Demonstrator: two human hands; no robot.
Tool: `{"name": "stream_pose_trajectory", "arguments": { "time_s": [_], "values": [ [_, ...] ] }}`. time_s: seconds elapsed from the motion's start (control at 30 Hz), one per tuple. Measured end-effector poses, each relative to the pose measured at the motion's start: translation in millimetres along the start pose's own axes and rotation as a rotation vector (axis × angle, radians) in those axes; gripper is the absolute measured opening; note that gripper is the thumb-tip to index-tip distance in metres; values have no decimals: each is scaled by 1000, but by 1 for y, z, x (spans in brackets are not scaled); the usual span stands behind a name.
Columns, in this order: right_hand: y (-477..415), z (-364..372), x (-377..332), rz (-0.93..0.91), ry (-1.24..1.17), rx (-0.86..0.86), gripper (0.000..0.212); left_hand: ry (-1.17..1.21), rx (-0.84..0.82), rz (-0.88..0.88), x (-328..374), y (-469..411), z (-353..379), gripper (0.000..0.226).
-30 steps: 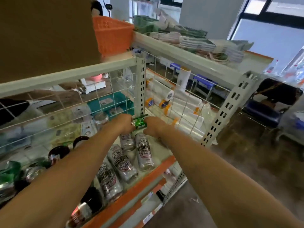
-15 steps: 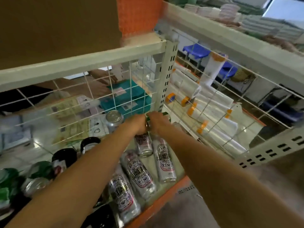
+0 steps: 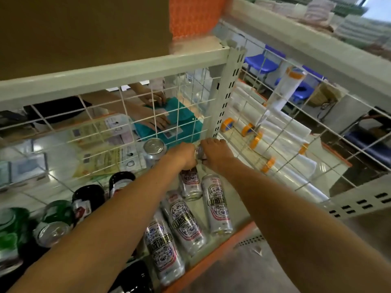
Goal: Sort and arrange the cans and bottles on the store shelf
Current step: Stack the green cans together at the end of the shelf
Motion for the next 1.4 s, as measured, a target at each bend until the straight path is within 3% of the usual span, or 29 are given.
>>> {"name": "stream_pose_trajectory", "arguments": {
  "time_s": [0.13,0.2,0.47,0.7,0.93,1.0,1.13,1.27,1.4],
  "values": [
    [18,-32,26,176,-266,100,55,79,17,-28,7,9,-11,37],
    [30,-47,33,230,-282,105,57,85,43,-32,14,18,-20,40],
    [81,-100,39,249,-520,164,59,89,165,-69,40,82,-70,41],
    [142,-153,-1,-6,-450,198,58,82,248,-226,32,192,-92,34],
    [195,-195,-86,-249,-636,101,54,-29,284,-436,-4,316,-113,40],
    [208,-214,-120,-332,-668,107,50,-40,302,-496,-22,351,-118,45],
    [235,-241,-201,-482,-698,81,65,-25,350,-611,-60,420,-126,44],
    [275,-256,-285,-618,-658,58,54,5,353,-722,-101,500,-120,39],
    [320,-253,-379,-744,-646,7,62,31,365,-828,-144,587,-107,38]
  ]
}}
Point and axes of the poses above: each hand's wrist, its own y-axis away from the middle knuckle, its own z-axis out of the palm, x = y × z, the point moved 8 cm from there along -y, towards the middle knuckle, and after that the axes turned 4 degrees about x, right-handed, at the moved point
